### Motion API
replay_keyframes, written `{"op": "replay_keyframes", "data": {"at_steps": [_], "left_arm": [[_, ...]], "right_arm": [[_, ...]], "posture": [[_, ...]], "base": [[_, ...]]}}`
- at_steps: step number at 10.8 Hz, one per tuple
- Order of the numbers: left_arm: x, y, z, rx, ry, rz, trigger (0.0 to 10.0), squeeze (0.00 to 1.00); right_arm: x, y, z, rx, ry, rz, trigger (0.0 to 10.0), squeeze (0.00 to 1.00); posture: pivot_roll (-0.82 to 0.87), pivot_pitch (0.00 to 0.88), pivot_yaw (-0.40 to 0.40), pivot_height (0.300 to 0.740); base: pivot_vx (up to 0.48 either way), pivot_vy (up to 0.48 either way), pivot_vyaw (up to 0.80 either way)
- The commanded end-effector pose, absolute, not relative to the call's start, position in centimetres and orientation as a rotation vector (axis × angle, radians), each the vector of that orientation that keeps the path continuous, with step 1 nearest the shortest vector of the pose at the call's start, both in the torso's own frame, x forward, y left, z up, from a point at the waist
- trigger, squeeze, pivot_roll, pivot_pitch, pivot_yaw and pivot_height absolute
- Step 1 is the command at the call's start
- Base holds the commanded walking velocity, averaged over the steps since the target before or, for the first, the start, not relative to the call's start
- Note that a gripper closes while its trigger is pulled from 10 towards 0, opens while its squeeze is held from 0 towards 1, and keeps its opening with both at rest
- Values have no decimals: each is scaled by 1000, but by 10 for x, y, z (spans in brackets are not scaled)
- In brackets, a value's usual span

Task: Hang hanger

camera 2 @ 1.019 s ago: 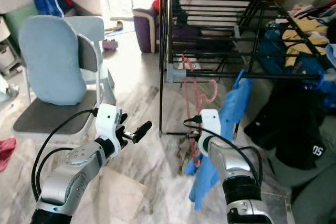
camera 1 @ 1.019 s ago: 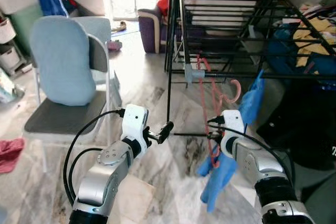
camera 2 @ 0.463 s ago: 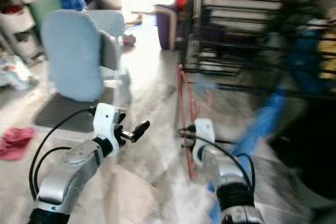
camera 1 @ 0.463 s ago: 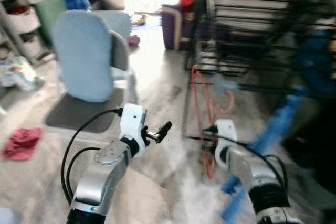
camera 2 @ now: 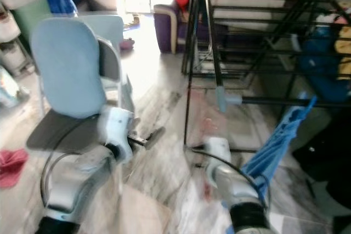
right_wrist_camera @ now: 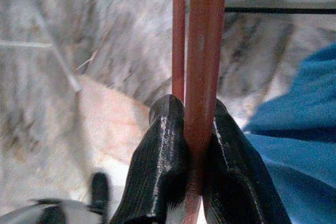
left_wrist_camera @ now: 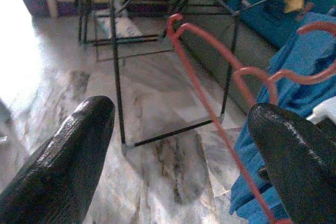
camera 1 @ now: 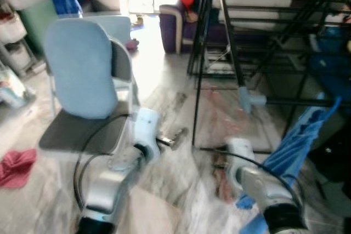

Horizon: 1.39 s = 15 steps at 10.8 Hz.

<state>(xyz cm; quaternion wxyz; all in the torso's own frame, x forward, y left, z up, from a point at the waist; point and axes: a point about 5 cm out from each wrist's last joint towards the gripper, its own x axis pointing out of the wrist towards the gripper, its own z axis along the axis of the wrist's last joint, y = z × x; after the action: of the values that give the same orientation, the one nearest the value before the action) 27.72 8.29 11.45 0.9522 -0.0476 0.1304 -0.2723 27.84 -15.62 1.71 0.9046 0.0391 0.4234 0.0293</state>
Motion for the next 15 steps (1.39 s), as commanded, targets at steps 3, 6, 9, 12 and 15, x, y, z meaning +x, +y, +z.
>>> {"op": "replay_keyframes", "data": {"at_steps": [3, 6, 9, 12, 15], "left_arm": [[277, 90, 115, -65, 260, -536, 10000, 0], [276, 89, 117, -70, 248, -554, 10000, 0], [278, 88, 120, -87, 231, -561, 10000, 0], [276, 86, 116, -82, 245, -572, 10000, 0], [274, 89, 114, -72, 260, -558, 10000, 0]], "right_arm": [[278, -153, 20, 86, 862, -3, 10000, 0], [265, -177, 20, 11, 839, -62, 10000, 0], [260, -191, 28, -70, 755, -71, 10000, 0], [281, -181, 51, -82, 630, -34, 10000, 0], [305, -184, 65, -49, 587, -49, 10000, 0]], "posture": [[-80, 0, -32, 740], [-82, 0, -36, 740], [-93, 0, -24, 740], [-95, 0, -22, 740], [-82, 0, -28, 740]], "base": [[0, 0, 0], [0, 0, 0], [0, 0, 0], [0, 0, 0], [0, 0, 0]]}}
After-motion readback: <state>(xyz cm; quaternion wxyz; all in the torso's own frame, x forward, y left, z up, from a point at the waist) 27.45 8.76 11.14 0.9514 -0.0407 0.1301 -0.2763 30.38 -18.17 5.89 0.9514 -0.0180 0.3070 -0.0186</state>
